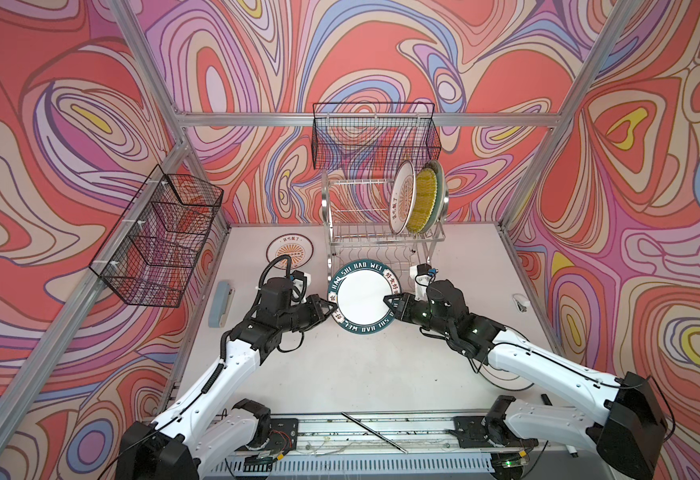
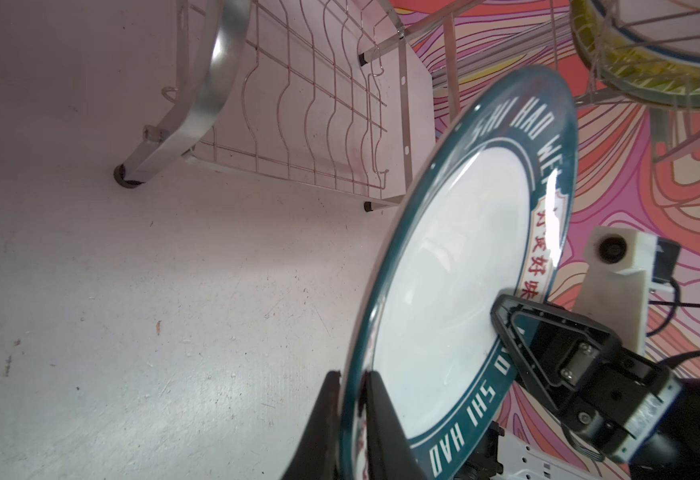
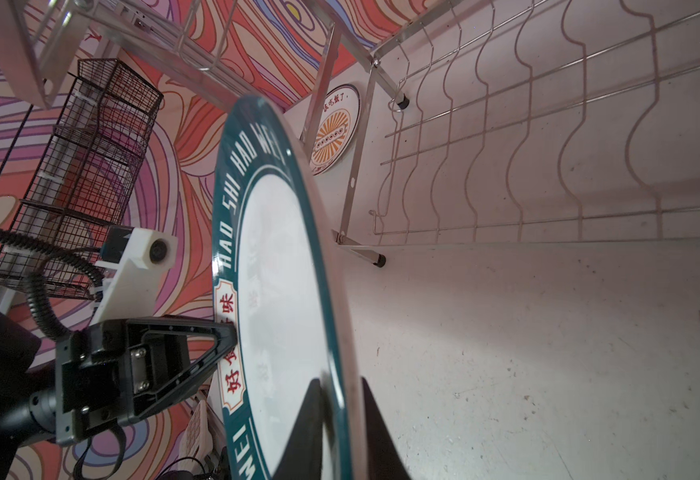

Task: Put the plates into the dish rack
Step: 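Close the right gripper on the plate's rim beside the left gripper, then open the left gripper and draw it back while the right gripper lifts the plate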

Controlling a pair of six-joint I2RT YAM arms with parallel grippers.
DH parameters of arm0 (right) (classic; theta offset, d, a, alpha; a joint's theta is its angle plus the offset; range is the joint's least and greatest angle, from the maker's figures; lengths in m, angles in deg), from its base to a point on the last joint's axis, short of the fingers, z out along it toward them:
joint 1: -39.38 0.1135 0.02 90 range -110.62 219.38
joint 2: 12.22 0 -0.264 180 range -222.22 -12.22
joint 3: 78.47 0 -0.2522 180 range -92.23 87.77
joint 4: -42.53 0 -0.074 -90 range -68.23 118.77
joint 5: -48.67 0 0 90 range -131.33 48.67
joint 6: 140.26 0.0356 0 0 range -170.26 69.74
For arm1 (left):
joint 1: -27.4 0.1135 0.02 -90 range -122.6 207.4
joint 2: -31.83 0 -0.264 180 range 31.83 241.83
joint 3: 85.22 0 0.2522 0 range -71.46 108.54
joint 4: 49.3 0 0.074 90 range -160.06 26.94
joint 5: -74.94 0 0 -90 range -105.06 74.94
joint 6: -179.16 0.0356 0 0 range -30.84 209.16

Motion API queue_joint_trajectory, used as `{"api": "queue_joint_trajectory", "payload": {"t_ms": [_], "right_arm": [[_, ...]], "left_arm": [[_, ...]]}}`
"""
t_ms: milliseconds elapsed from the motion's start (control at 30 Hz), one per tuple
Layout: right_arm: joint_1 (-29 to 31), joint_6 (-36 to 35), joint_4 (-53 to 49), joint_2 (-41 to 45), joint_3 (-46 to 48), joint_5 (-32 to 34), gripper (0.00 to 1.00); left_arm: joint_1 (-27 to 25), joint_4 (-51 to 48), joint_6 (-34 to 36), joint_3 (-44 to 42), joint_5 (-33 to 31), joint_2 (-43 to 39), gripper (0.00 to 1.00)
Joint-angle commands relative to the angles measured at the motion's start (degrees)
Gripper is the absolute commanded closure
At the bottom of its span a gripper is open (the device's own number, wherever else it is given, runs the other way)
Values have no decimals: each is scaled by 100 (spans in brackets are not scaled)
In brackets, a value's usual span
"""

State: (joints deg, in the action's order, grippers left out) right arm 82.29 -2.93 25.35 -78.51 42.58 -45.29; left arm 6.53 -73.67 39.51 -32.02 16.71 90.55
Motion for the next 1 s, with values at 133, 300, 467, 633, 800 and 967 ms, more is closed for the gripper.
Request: {"api": "queue_joint_trajectory", "payload": {"t_ms": [133,300,467,633,800,967], "right_arm": [[87,-447,-492,69,-194,-30,100],[87,-722,-995,200,-311,82,100],[89,-1209,-1542,389,-513,37,100],[94,-1726,-2067,642,-824,-50,100],[92,-2153,-2415,901,-1190,-144,100],[90,-2486,-2411,1064,-1609,-385,100]], "left_arm": [[-102,-173,342,339,-62,26,63],[-96,-688,619,594,-217,-12,58],[-102,-960,792,774,-413,-55,56],[-100,-1021,764,846,-653,-154,56],[-95,-1349,986,1165,-877,-329,55],[-102,-1903,1353,1692,-1077,-388,55]]}}
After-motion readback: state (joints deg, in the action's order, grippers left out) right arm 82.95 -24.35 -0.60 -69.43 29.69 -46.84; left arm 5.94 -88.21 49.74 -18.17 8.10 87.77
